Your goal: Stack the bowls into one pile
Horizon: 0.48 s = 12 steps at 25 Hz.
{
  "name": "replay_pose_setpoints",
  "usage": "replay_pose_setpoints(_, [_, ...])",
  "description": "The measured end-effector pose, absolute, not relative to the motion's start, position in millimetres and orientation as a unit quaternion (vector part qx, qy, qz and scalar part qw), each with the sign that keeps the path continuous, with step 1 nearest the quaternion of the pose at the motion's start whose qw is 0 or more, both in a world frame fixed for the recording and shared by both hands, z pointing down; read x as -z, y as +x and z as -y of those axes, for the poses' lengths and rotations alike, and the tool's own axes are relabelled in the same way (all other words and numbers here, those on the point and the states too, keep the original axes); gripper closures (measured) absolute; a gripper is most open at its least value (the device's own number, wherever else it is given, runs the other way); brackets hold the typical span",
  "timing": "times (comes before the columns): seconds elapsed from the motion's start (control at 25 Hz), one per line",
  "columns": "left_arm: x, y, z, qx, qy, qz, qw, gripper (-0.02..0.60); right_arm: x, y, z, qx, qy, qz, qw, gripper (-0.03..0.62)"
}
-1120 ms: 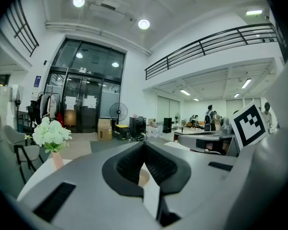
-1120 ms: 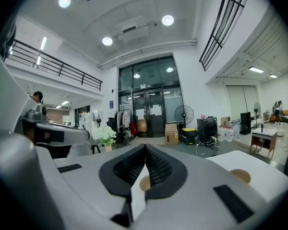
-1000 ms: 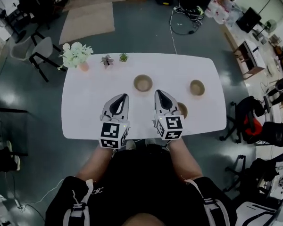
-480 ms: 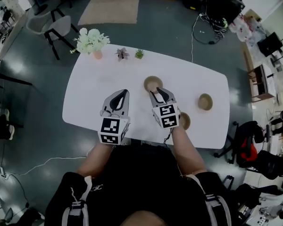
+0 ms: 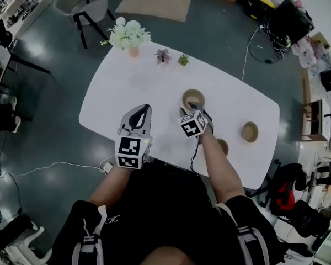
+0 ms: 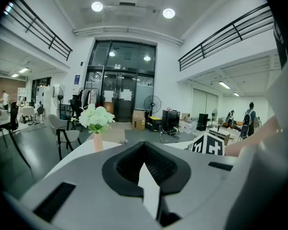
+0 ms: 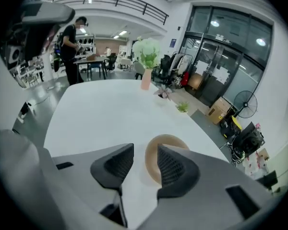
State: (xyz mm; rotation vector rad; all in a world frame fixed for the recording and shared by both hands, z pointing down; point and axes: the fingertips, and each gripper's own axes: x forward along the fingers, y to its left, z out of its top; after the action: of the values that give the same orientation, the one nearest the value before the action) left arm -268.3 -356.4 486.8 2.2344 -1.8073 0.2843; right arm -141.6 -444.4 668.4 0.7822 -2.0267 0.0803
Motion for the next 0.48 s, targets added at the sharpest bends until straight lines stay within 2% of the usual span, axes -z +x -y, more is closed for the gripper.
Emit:
replay_pose_setpoints(0.16, [-490.1, -283.0, 348.7, -0.104, 0.754, 0.636, 0.129, 0.569, -701.7, -139.0, 450.8, -0.03, 0.301, 0.801, 0.517, 0.427])
replay_pose_setpoints(0.36, [-493.7, -303.0, 335.5, -0.108, 0.738, 0.652, 0.135, 0.568, -723.2, -138.0, 454.3, -0.034, 0.305, 0.778, 0.549, 0.467])
replay_pose_setpoints(0.48, [-491.8, -306.9, 326.7, -0.11, 0.734, 0.656, 0.138, 0.568, -725.1, -135.4, 452.5, -0.024, 0.317, 0.766, 0.559, 0.541])
